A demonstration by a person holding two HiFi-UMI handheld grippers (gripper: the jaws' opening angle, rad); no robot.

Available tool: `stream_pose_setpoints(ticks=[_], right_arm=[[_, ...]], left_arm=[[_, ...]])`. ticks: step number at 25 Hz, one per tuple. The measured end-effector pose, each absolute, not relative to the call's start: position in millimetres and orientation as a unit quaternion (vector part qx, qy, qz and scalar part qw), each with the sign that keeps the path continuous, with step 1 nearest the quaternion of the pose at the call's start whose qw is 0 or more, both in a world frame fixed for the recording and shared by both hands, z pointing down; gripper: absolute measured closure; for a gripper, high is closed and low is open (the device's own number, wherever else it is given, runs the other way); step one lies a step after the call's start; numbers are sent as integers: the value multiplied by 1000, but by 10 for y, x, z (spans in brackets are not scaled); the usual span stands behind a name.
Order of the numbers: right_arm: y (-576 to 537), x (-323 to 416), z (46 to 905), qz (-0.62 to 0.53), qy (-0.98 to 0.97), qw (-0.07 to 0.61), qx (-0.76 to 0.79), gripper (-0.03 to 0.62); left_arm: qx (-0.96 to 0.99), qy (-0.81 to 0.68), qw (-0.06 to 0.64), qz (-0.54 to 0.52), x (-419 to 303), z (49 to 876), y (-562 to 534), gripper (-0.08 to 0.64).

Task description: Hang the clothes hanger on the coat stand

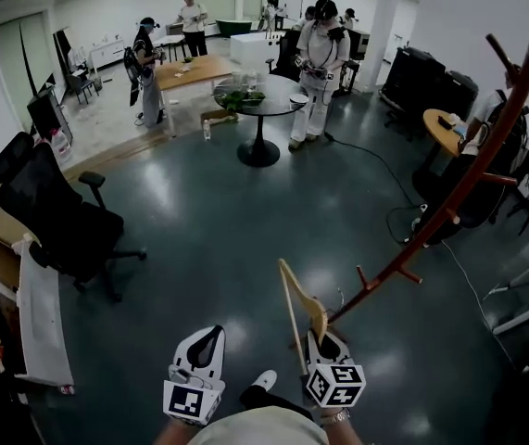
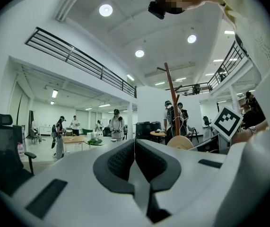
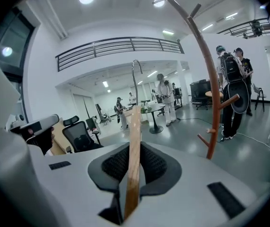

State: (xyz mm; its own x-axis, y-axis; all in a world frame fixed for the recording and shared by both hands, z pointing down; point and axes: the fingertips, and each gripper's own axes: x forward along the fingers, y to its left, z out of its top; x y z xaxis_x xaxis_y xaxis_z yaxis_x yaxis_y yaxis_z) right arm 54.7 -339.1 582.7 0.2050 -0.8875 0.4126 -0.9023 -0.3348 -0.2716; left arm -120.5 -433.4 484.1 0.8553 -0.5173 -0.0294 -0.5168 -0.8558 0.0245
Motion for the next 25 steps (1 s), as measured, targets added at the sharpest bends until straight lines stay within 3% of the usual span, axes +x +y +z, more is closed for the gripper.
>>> stream_pose_setpoints(ticks=[12, 21, 25], right_arm=[[-3737, 1340, 5508, 230, -534, 5, 814, 523], [-3742, 1885, 5132, 215, -422, -1, 881, 523], [-3934, 1973, 4778, 199, -373, -14, 906, 523]], left_arm=[[981, -192, 14, -12, -199, 4913, -5183, 546], [998, -33, 37, -25, 871, 4862, -5387, 546], [999, 29, 10, -42, 1192, 4602, -5744, 546]])
